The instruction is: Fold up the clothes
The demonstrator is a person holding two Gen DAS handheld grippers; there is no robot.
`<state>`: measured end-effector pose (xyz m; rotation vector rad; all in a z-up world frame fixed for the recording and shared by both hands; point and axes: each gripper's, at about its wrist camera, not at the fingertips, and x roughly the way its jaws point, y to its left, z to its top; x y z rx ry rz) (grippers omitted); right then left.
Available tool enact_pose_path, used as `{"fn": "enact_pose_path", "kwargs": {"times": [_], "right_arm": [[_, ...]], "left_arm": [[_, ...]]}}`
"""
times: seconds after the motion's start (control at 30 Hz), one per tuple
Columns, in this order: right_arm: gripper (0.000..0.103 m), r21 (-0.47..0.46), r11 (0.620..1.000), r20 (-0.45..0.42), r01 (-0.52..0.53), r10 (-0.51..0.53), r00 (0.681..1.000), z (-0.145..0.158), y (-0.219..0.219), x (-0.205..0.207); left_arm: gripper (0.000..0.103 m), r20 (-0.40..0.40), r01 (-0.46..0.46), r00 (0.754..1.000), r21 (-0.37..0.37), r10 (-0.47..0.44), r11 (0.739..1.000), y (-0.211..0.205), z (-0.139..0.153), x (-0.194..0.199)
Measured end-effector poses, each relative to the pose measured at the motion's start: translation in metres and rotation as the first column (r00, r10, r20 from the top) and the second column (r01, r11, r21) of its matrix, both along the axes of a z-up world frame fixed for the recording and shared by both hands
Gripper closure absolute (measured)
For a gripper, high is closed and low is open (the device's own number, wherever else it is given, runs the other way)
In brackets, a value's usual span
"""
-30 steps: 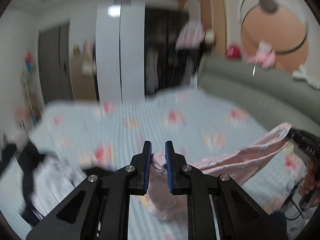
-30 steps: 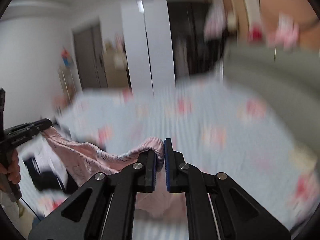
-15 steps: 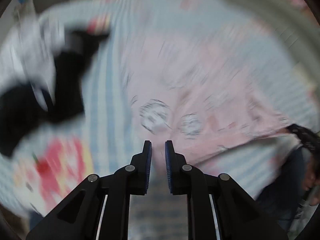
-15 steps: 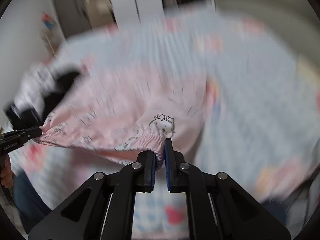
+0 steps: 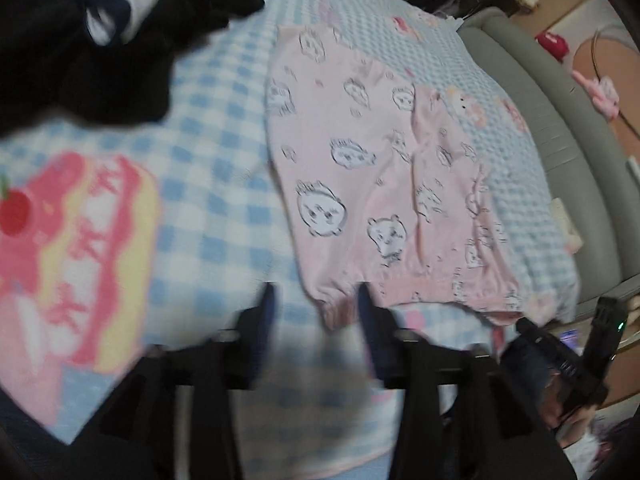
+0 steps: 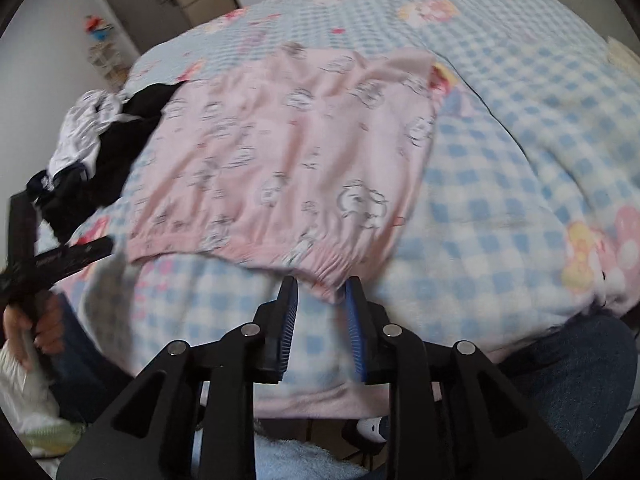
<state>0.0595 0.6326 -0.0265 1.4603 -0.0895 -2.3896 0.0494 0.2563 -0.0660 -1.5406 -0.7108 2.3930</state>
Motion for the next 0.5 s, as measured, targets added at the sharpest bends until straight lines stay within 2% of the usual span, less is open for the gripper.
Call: {"fn": "enact_pose_path", "kwargs": {"times": [0.07,0.2,0.3,0.43,0.47,0.5], "right_arm": [[0.079,0.031,0.999,-0.007,-0.009,0.010,1.000,0.001,-0.007,0.006],[0.079,-0.017,0.997,0.011,0.071,-0.071,0.997,0.001,0.011,0.005],[0.078,-0.091,0.989,0.014,0.119,-0.118,0.993,0.007,0.028,0.000],[0.076,-0.237,0.958,0.118,0.163,-0.138,0.983,0.007,0.040,-0.013],[0.070,-0.228,0.959,0.115,0.167,-0.143,0.983,0.003,0.034,-0.017],[0.056,-0.208,0.966,0.115,0.156,-0.135,0.984,-0.003,0.030,-0.023]], "left_arm": [[0.051,0.031,0.003,1.000,0.015,-0.003,1.000,0.006,-0.009,-0.006],[0.051,0.050,0.014,0.999,0.021,-0.015,1.000,0.017,-0.017,-0.021],[0.051,0.039,0.028,0.999,0.013,-0.028,1.000,0.025,-0.018,-0.027],[0.053,0.029,0.048,0.998,-0.009,-0.048,0.999,0.038,-0.019,-0.032],[0.053,0.026,0.054,0.998,-0.015,-0.053,0.998,0.041,-0.020,-0.033],[0.066,0.024,0.059,0.998,-0.021,-0.058,0.998,0.044,-0.020,-0.034]]}}
